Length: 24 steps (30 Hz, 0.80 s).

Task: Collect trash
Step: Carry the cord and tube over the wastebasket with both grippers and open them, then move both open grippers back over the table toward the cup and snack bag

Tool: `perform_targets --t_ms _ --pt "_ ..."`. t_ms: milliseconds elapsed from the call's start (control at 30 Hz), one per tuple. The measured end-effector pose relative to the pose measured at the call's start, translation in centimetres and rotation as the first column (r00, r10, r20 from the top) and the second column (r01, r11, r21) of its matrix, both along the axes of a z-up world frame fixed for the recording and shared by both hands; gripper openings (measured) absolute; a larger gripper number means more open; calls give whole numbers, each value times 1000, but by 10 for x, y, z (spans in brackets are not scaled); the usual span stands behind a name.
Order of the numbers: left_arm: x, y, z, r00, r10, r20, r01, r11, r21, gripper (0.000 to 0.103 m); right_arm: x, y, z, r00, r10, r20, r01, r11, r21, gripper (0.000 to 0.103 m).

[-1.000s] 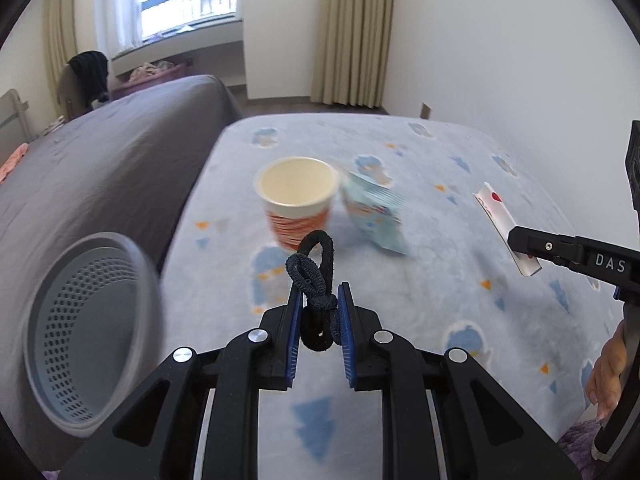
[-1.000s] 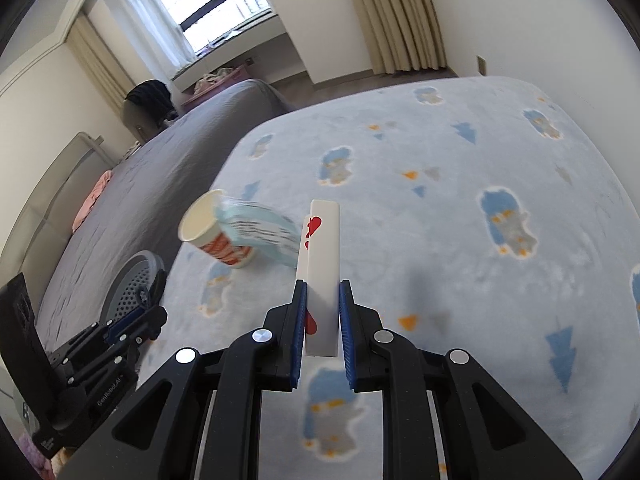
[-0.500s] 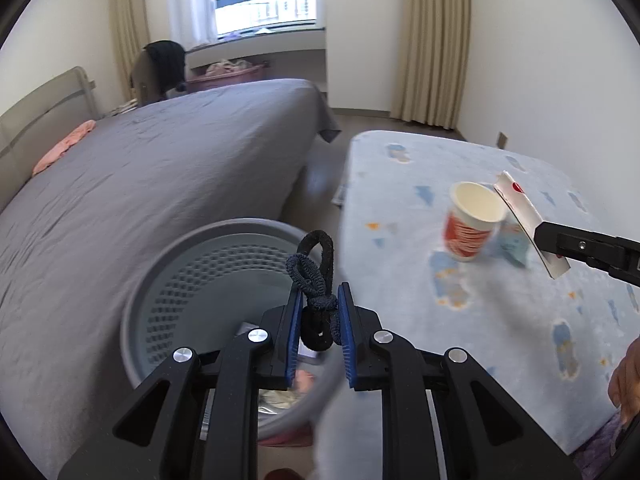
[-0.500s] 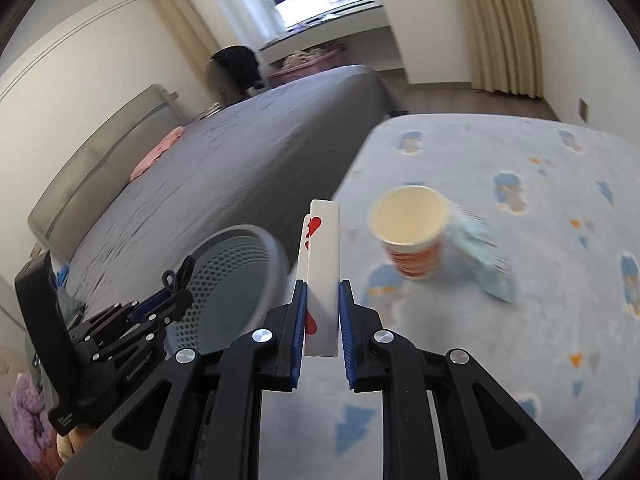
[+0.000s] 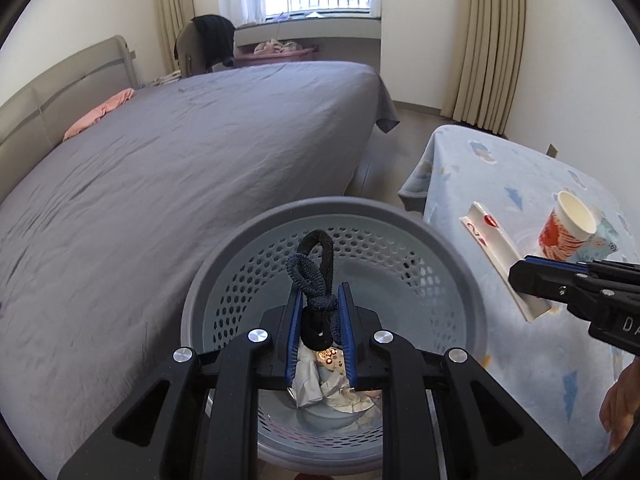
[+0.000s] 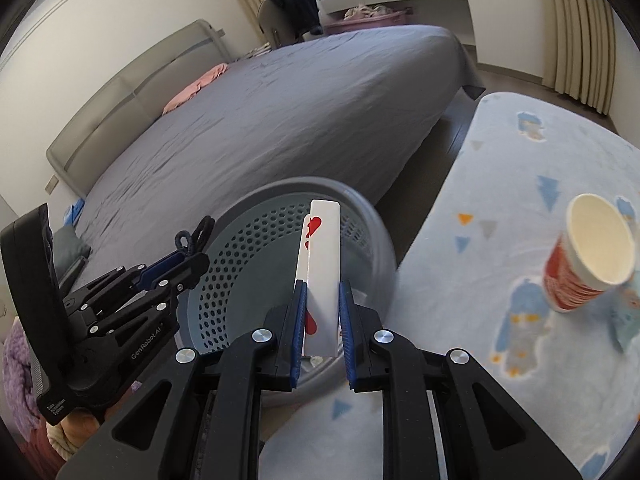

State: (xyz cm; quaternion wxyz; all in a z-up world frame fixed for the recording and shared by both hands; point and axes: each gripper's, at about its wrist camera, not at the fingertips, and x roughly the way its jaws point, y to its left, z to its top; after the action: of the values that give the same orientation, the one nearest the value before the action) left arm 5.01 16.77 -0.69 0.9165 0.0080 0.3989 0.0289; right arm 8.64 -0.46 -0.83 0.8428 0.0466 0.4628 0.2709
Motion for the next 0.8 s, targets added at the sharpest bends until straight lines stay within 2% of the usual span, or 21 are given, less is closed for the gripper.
perform_targets --t_ms 267,400,467,533,567,600,700,800 --pt "7 9 -17 999 33 -37 -34 999 -3 19 2 25 -24 998 52 -18 -53 997 -50 16" --pt "5 10 -17 999 37 -23 -37 999 1 30 6 25 -25 999 49 -18 -50 998 -32 16" --pt "5 11 -18 999 40 -25 -40 999 7 32 6 23 -24 999 49 -12 -49 999 -23 17" --pt "7 11 -19 999 43 -32 -43 999 4 37 6 21 -22 999 46 -7 -46 999 -16 25" --pt "7 12 -19 998 47 -34 -46 999 3 39 6 20 -22 999 41 -1 -41 999 -14 33" --pt "7 13 -19 998 50 -34 -50 999 1 44 5 18 -21 999 36 5 -36 999 -13 36" --pt "4 14 -16 998 61 -18 -61 998 4 61 4 17 -19 999 31 7 -31 999 -9 36" --pt "2 14 -14 998 60 -7 -60 998 3 62 4 15 -19 1000 26 10 -26 1000 -9 36"
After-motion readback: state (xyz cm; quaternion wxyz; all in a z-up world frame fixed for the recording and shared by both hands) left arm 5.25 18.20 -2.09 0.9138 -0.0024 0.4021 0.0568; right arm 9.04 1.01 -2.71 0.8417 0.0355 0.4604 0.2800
